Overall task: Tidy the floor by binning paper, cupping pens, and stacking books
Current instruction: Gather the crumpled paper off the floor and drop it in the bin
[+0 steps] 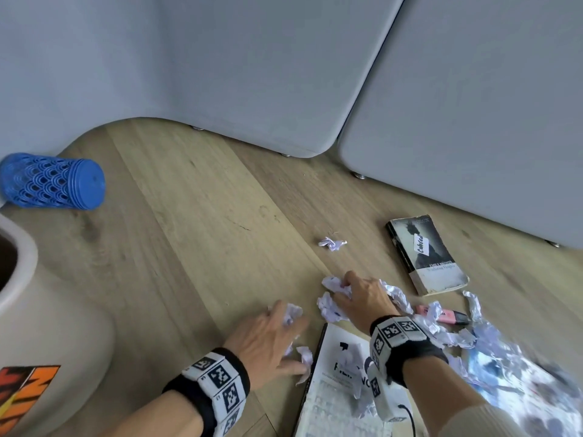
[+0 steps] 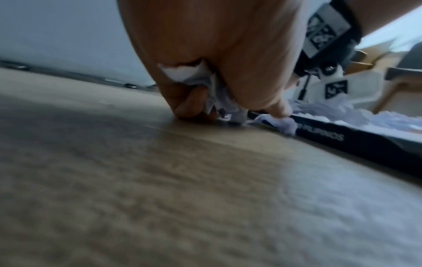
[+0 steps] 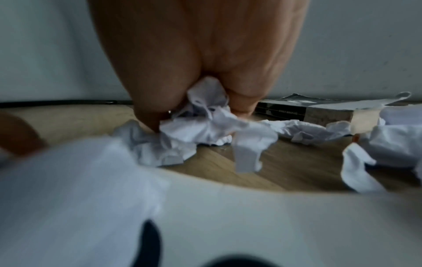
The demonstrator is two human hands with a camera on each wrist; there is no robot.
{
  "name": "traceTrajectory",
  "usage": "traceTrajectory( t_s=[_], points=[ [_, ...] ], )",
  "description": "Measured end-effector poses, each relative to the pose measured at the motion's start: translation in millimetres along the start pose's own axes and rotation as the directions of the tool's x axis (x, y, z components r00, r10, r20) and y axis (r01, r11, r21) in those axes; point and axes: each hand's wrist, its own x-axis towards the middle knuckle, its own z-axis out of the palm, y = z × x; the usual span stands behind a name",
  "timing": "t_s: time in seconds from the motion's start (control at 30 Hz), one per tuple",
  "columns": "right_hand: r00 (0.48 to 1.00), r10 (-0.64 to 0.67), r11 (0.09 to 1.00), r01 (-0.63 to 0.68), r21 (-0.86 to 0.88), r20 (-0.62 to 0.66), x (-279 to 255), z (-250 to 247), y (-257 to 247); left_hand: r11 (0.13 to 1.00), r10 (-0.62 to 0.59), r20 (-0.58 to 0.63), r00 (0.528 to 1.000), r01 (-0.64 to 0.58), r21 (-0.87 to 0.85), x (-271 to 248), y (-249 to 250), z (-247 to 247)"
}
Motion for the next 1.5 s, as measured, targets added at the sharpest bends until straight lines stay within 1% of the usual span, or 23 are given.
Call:
traceTrajectory(
  t_s=[0.1, 0.2, 0.27, 0.33, 0.4, 0.43, 0.53, 0.6, 0.67, 0.8, 0.87, 0.93, 1.0, 1.03, 1.07, 1.13, 1.17, 1.2, 1.23, 1.3, 1.37, 1.43, 1.5],
  points=[
    [0.996, -0.065, 0.998, 0.067, -0.023, 0.062, -15.2, 6.6, -0.5, 0.998, 0.043, -0.028, 0.999, -0.041, 0.056, -2.4, 11.3, 2.9],
    [0.983, -0.136, 0.987, 0.145, -0.067, 0.122, -27.4, 12.6, -3.3, 0.994, 0.093, 0.011, 0.996, -0.094, 0.064, -6.9, 17.3, 0.7],
    [0.979, -0.165, 0.981, 0.176, -0.088, 0.119, -30.7, 13.2, -9.2, 0.995, 0.07, 0.035, 0.997, -0.073, 0.065, -10.6, 22.1, -2.0],
    [0.978, -0.19, 0.978, 0.196, -0.071, 0.09, -32.2, 12.3, -13.4, 0.999, 0.026, -0.002, 1.0, -0.025, 0.029, -15.8, 27.2, -6.9],
    [0.989, -0.15, 0.986, 0.15, 0.068, -0.009, -36.1, 6.0, -15.2, 0.998, -0.041, -0.056, 0.998, 0.037, -0.059, -20.8, 28.5, -11.8],
    [0.993, -0.096, 0.98, 0.107, 0.168, -0.07, -38.9, 0.2, -15.6, 0.993, -0.077, -0.087, 0.993, 0.069, -0.1, -23.3, 28.1, -14.4],
    [0.985, 0.036, 0.919, 0.034, 0.393, -0.171, -51.4, -25.4, -26.1, 0.975, -0.178, -0.213, 0.961, 0.143, -0.172, -31.5, 27.0, -29.5],
    [0.973, 0.039, 0.895, 0.067, 0.44, -0.228, -62.3, -44.0, -43.0, 0.96, -0.229, -0.308, 0.923, 0.162, -0.228, -39.7, 29.0, -46.6],
    [0.956, 0.01, 0.868, 0.137, 0.477, -0.294, -76.4, -63.4, -69.4, 0.949, -0.253, -0.417, 0.873, 0.14, -0.283, -54.5, 33.0, -70.6],
    [0.935, -0.08, 0.705, 0.298, 0.643, -0.346, -108.4, -103.7, -143.7, 0.946, -0.244, -0.654, 0.716, 0.027, -0.324, -115.2, 43.1, -138.9],
    [0.922, -0.166, 0.633, 0.372, 0.679, -0.349, -124.3, -121.9, -188.5, 0.957, -0.189, -0.739, 0.646, -0.047, -0.285, -160.1, 44.7, -173.7],
    [0.906, -0.255, 0.565, 0.424, 0.708, -0.339, -139.0, -134.2, -234.6, 0.953, -0.19, -0.791, 0.581, -0.084, -0.291, -207.7, 39.9, -201.8],
    [0.866, -0.352, 0.504, 0.495, 0.708, -0.356, -152.9, -140.0, -281.0, 0.941, -0.289, -0.81, 0.509, -0.004, -0.338, -248.5, 23.1, -219.1],
    [0.835, -0.396, 0.482, 0.542, 0.688, -0.381, -159.0, -139.6, -303.4, 0.929, -0.358, -0.803, 0.477, 0.096, -0.357, -265.3, 9.6, -224.9],
    [0.808, -0.43, 0.478, 0.582, 0.657, -0.403, -163.6, -137.5, -322.6, 0.903, -0.429, -0.774, 0.466, 0.221, -0.368, -278.3, -5.3, -228.9],
    [0.79, -0.482, 0.541, 0.609, 0.58, -0.38, -168.4, -124.6, -357.2, 0.792, -0.595, -0.633, 0.495, 0.498, -0.354, -297.8, -36.8, -231.2],
    [0.796, -0.499, 0.589, 0.602, 0.539, -0.344, -168.8, -115.6, -370.5, 0.733, -0.662, -0.538, 0.521, 0.601, -0.319, -302.5, -52.0, -230.1],
    [0.807, -0.51, 0.639, 0.587, 0.497, -0.296, -166.0, -103.7, -380.3, 0.694, -0.706, -0.447, 0.549, 0.66, -0.287, -304.9, -65.2, -228.2],
    [0.825, -0.513, 0.691, 0.56, 0.457, -0.236, -162.3, -92.0, -386.7, 0.677, -0.729, -0.376, 0.572, 0.685, -0.269, -305.7, -75.3, -226.7],
    [0.866, -0.492, 0.781, 0.482, 0.398, -0.084, -157.8, -77.1, -391.9, 0.677, -0.735, -0.294, 0.612, 0.691, -0.254, -305.5, -87.8, -226.9],
    [0.871, -0.491, 0.787, 0.453, 0.419, -0.019, -157.1, -76.9, -390.3, 0.691, -0.723, -0.25, 0.644, 0.677, -0.253, -305.4, -91.7, -230.8],
    [0.85, -0.519, 0.722, 0.493, 0.485, -0.092, -159.0, -87.5, -386.1, 0.676, -0.736, -0.239, 0.633, 0.676, -0.293, -306.9, -91.7, -234.6],
    [0.825, -0.519, 0.656, 0.553, 0.514, -0.225, -159.9, -100.2, -377.3, 0.66, -0.751, -0.308, 0.585, 0.688, -0.302, -307.0, -87.9, -238.7]
  ],
)
